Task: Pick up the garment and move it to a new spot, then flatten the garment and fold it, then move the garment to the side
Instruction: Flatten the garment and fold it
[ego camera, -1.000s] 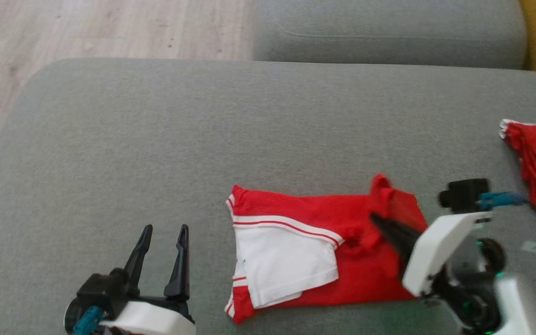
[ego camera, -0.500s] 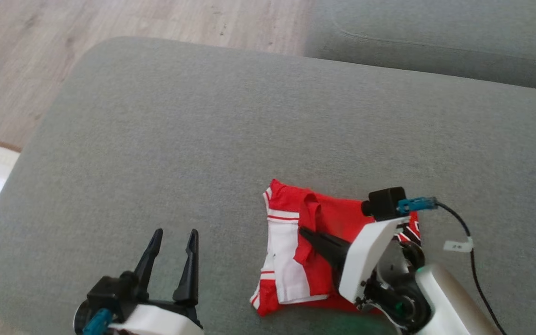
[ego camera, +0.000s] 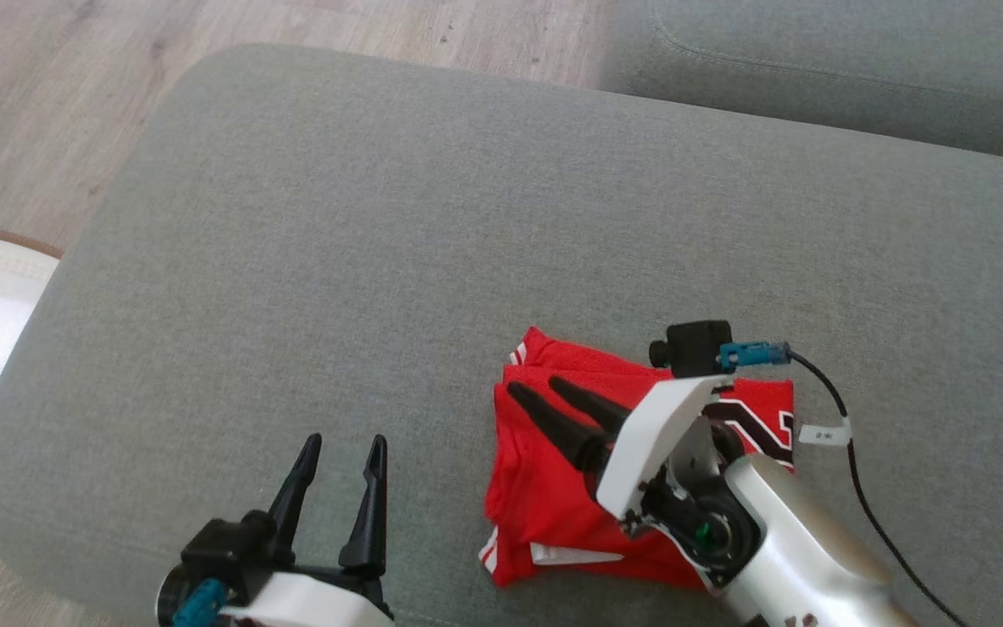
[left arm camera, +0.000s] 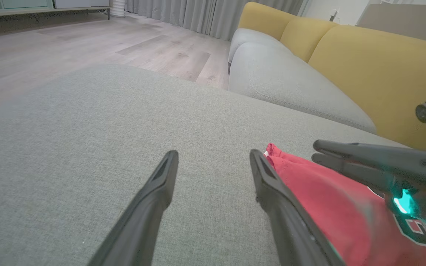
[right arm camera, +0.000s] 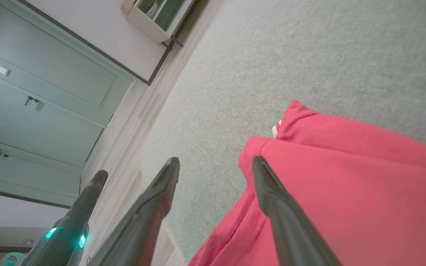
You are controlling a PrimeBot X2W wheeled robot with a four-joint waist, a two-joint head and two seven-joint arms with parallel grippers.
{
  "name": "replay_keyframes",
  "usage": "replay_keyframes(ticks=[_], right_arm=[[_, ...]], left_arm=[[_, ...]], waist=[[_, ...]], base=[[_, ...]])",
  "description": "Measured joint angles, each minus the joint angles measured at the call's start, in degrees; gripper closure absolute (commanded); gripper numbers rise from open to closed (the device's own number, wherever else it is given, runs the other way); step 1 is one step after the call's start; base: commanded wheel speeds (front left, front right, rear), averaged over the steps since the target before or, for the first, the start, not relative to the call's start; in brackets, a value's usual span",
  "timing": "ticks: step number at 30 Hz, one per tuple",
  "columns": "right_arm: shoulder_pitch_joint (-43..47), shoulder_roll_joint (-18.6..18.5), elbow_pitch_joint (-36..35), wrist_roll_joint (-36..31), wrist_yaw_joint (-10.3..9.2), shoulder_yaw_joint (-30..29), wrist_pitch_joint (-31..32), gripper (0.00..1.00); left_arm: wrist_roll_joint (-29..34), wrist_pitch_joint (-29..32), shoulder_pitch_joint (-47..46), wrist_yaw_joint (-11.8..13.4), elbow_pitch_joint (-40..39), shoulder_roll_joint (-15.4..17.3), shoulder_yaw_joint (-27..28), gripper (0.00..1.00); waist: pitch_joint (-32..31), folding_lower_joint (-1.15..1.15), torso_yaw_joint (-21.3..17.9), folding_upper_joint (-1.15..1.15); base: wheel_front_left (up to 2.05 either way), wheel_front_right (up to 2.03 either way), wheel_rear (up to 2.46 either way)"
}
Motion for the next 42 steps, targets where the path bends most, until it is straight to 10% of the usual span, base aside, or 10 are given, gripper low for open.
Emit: replay_keyframes(ticks=[6, 16, 26, 42], right_arm=[[-3.7, 0.0, 2.8, -1.0, 0.0, 0.8, -7.2, 0.0], [-5.4, -0.1, 4.9, -22.9, 0.0, -9.4, -18.5, 0.0], [11.3, -0.1, -6.7, -38.7, 0.0, -25.3, -22.9, 0.0], [26.9, 1.0, -17.4, -37.9, 0.0, -30.5, -24.3, 0.0]], left_arm=[[0.0, -0.1, -0.2, -0.1, 0.4, -0.2, -0.2, 0.0], [0.2, -0.5, -2.1, 0.0, 1.6, -0.6, 0.0, 0.0], [0.5, -1.2, -1.9, 1.1, 3.6, -0.5, 1.6, 0.0], [0.7, -2.0, 3.9, 1.2, 5.8, -0.5, 4.6, 0.0]], waist=[[0.0, 0.0, -1.2, 0.0], [-1.2, 0.0, -4.1, 0.0], [-4.8, 0.0, -6.8, 0.0], [-7.4, -0.01, -8.4, 0.0]], base=[[0.0, 0.0, 0.0], [0.0, 0.0, 0.0], [0.0, 0.0, 0.0], [0.0, 0.0, 0.0]])
